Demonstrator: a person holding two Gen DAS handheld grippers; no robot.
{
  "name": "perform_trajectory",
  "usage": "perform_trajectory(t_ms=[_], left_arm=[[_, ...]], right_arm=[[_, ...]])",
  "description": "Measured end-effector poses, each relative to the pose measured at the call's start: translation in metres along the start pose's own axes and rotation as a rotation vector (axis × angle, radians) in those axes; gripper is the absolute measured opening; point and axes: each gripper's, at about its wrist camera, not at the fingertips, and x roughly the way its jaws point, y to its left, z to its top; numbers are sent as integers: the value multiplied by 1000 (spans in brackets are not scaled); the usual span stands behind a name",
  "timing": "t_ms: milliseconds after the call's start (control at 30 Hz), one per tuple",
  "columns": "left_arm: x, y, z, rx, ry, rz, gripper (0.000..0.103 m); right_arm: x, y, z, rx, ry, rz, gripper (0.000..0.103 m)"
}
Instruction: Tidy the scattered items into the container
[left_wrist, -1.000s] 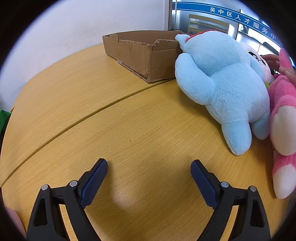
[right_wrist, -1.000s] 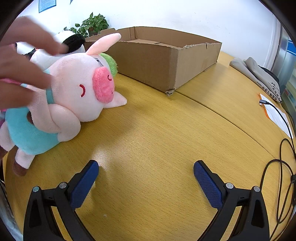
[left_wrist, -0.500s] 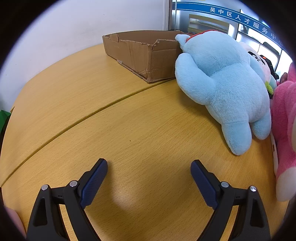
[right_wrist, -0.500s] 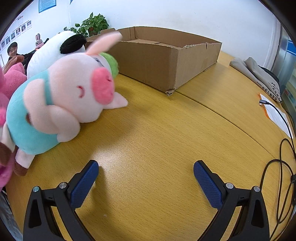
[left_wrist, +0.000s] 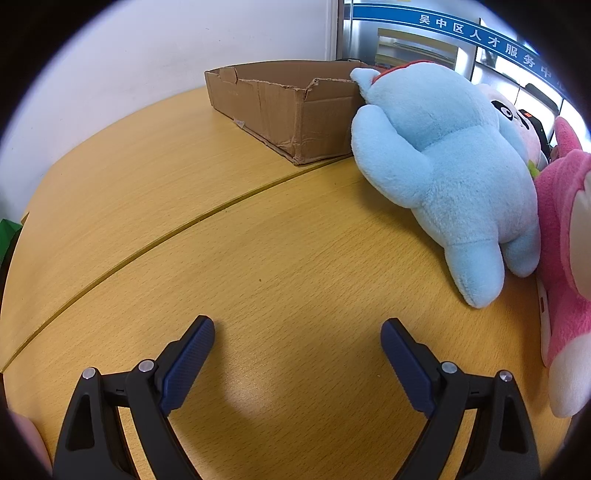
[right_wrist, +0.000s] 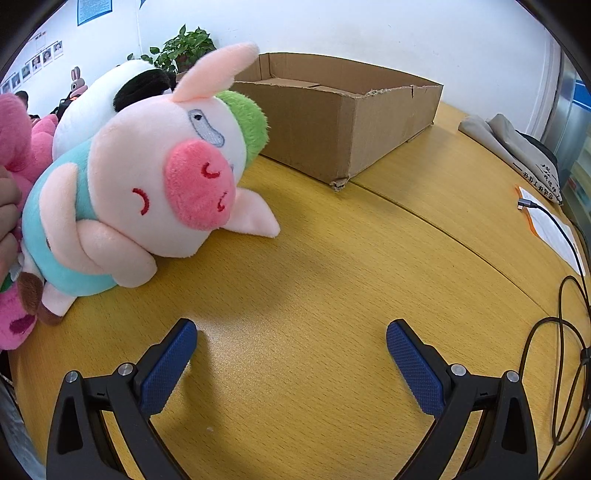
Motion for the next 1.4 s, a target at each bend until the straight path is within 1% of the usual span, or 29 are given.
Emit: perform_trajectory(t_ms=[733, 767, 833, 1233, 1400], left_arm=[[0, 2, 1, -4, 1, 2, 93], [0, 2, 1, -4, 2, 1, 94], [2, 1, 1, 3, 15, -3, 103], [24, 6, -4, -3, 15, 4, 103], [30, 2, -12, -21, 13, 24, 103]], right_arm=[[0, 0, 0, 2, 0, -1, 103], [0, 0, 0, 2, 0, -1, 103], [0, 0, 0, 2, 0, -2, 103], [0, 0, 0, 4, 0, -3, 103], [1, 1, 2, 6, 0, -6, 103]])
